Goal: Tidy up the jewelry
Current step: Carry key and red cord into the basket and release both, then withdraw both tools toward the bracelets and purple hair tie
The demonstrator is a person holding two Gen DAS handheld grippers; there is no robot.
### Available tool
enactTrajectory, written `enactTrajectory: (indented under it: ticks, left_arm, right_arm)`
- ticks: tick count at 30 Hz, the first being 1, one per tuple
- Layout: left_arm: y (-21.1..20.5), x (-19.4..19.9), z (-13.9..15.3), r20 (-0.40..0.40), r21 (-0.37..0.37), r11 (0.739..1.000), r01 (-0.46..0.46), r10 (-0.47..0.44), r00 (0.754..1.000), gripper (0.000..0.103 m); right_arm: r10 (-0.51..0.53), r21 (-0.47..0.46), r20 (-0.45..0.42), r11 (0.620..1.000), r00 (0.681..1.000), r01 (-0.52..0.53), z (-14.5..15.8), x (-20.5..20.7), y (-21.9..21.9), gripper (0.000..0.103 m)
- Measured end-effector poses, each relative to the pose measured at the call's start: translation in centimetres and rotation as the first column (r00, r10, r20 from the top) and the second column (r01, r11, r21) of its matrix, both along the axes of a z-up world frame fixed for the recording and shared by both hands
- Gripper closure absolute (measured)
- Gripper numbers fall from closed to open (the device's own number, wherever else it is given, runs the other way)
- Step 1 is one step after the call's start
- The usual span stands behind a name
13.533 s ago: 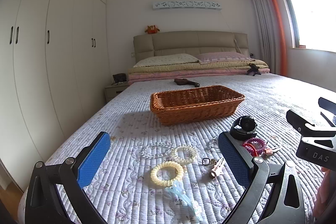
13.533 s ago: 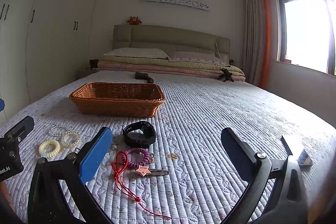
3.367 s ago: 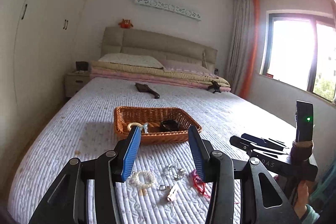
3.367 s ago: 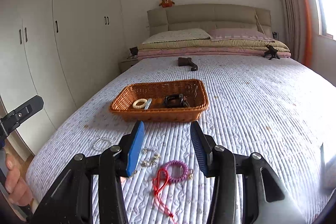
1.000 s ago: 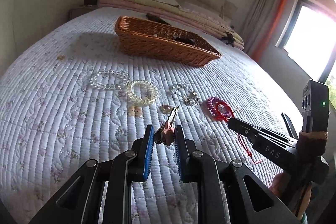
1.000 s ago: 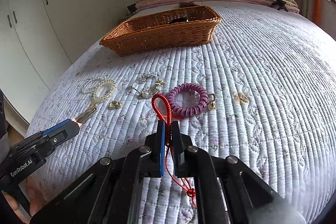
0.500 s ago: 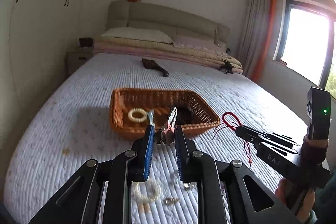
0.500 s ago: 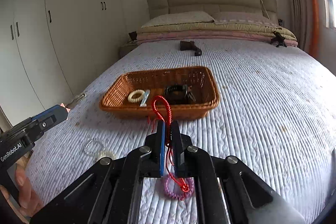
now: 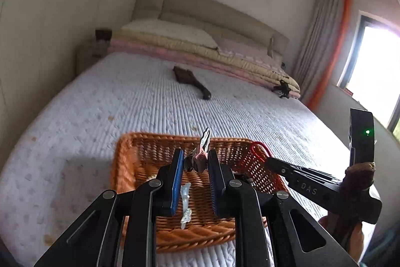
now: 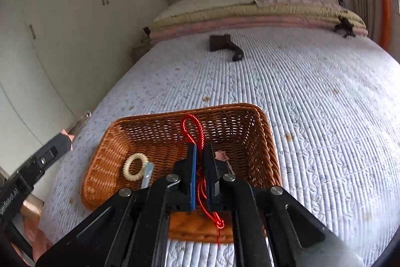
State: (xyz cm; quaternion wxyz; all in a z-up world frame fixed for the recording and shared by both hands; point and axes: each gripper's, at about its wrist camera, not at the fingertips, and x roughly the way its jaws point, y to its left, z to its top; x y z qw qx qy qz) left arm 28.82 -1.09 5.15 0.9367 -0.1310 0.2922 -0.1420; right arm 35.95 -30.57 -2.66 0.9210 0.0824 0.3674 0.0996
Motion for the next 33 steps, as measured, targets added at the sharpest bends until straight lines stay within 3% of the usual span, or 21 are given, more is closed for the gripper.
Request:
enactTrajectory:
  ticks: [3,6,8,14,20,22,24,25,26,33]
  left_arm:
    - [-0.9,2.2,-2.3,-0.055,-0.002,1.000,-0.009,0.009,0.998,0.084]
    - [-2.4,3.5,-4.1,-0.098,0.058,0.997,-0.042,0.048,0.994,0.084]
    - [-3.2,3.9,-5.0,-0.126,0.056,0.998,-0.014,0.021,0.992,0.084]
    - [-4.5,3.9,-6.3,-0.127,0.117,0.993,0.006,0.009,0.992,0.084]
    - [-4.1,4.1,-7.0,-0.154,0.096,0.995,0.030,-0.015,0.988,0.083]
    - [-4.3,4.0,-6.9,-0.157,0.103,0.994,0.041,-0.024,0.987,0.083]
    - [-4.4,3.6,-6.5,-0.150,0.100,0.993,0.056,-0.041,0.988,0.076]
    - [-4.3,3.3,-6.2,-0.147,0.098,0.994,0.055,-0.040,0.988,0.063]
    - [-4.0,2.8,-5.7,-0.138,0.091,0.995,0.051,-0.039,0.990,0.057]
    - [-1.8,-2.3,-2.0,-0.041,0.060,0.996,0.069,-0.067,0.997,0.057]
  right_arm:
    - [-0.020,-0.002,-0.037,1.000,0.999,0.020,-1.5,2.1,-0.3,0.095]
    - [-0.023,-0.033,-0.068,0.999,0.997,0.021,-2.7,3.7,-0.3,0.095]
    - [-0.042,-0.067,-0.080,0.997,0.996,0.036,-3.4,4.4,-0.2,0.095]
    - [-0.041,-0.052,-0.098,0.998,0.994,0.036,-4.7,4.2,-0.6,0.095]
    - [-0.035,-0.016,-0.089,0.999,0.995,0.033,-4.5,4.0,-1.1,0.093]
    - [-0.040,0.002,-0.091,0.999,0.995,0.040,-4.2,3.4,-1.5,0.092]
    - [-0.042,0.013,-0.082,0.999,0.996,0.043,-3.8,2.8,-1.8,0.092]
    - [-0.045,0.013,-0.077,0.999,0.996,0.047,-3.6,2.5,-1.9,0.092]
    - [-0.045,0.013,-0.074,0.999,0.996,0.046,-3.3,2.2,-2.0,0.092]
    - [-0.039,0.037,-0.023,0.999,0.999,0.039,-0.8,-2.3,-2.5,0.092]
